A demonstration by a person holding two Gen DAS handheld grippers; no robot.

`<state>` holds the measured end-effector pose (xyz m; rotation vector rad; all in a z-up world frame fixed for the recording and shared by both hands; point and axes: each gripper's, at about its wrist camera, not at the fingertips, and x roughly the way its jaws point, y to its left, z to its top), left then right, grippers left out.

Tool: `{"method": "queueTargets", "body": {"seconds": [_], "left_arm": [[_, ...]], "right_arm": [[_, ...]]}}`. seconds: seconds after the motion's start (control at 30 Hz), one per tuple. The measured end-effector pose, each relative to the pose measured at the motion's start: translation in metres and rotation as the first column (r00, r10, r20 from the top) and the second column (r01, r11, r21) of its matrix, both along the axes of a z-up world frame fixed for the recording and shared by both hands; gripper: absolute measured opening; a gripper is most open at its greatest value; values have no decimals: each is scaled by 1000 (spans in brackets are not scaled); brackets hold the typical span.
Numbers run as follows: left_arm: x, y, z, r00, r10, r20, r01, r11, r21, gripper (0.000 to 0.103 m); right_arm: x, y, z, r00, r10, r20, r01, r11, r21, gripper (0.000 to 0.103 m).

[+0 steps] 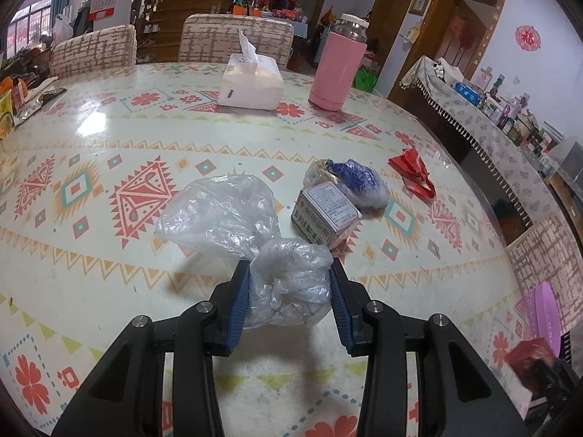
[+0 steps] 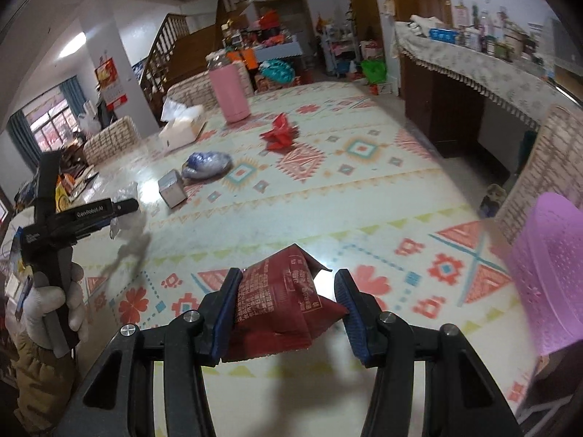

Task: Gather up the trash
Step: 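Carry both bags to the purple basket and release them inside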

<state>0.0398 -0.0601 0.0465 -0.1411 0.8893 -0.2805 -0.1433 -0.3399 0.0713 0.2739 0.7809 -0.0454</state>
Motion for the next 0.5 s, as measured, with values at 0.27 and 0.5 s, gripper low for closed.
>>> {"method": "queueTargets", "body": {"seconds": [0.27,0.5], "left_arm": [[-9,-22,3,1000,-21,13,20,997,70,40],[-39,-41,20,997,-58,48,54,995,89,40]], "right_arm": [[-41,-35,8,997,-72,37,71,997,37,55],[-52,-57,0,995,-85,42,82,994,69,19]]}}
